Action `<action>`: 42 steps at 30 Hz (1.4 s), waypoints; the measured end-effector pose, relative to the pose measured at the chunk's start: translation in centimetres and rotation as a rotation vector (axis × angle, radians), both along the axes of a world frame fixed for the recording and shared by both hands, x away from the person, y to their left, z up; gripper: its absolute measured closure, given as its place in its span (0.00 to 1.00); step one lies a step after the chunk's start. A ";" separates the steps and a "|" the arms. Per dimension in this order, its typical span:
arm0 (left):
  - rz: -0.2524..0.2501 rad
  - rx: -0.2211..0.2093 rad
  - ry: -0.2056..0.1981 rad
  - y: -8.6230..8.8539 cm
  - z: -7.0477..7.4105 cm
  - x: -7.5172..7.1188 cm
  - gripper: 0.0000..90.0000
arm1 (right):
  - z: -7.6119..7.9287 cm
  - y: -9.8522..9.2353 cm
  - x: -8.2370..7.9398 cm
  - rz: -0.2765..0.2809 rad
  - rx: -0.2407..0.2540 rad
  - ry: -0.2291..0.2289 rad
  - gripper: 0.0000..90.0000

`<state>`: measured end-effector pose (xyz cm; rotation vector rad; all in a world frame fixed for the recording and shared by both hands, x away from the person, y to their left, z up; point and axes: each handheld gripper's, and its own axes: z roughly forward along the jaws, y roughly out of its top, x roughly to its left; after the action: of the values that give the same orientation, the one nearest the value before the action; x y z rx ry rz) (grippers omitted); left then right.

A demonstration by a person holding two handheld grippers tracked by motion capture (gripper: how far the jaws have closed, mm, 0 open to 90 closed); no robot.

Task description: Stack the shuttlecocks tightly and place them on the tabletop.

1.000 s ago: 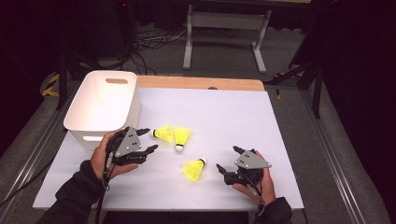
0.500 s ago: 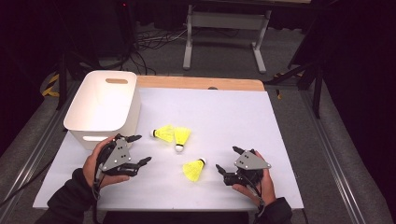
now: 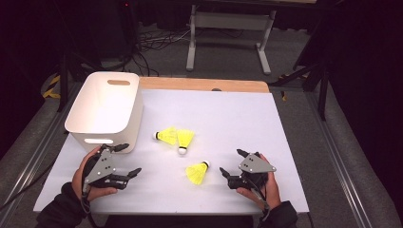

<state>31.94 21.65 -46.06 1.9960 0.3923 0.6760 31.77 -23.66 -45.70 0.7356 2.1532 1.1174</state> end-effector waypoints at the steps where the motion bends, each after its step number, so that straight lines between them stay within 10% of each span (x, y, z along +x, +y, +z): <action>1: 0.008 -0.002 0.000 0.3 -0.1 -0.1 0.17 | 0.0 0.0 0.0 0.000 -0.001 0.000 0.18; 18: 0.075 -0.083 0.058 4.8 -2.0 -1.5 0.06 | 0.0 0.0 0.0 0.001 0.001 0.000 0.17; 42: 0.040 -0.057 0.089 4.3 -2.8 -1.7 0.04 | 2.9 -0.1 2.2 0.061 0.083 0.071 0.16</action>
<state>30.23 25.96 -48.88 1.9730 0.5008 0.5959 33.96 -23.74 -42.78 0.7617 2.2130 1.2363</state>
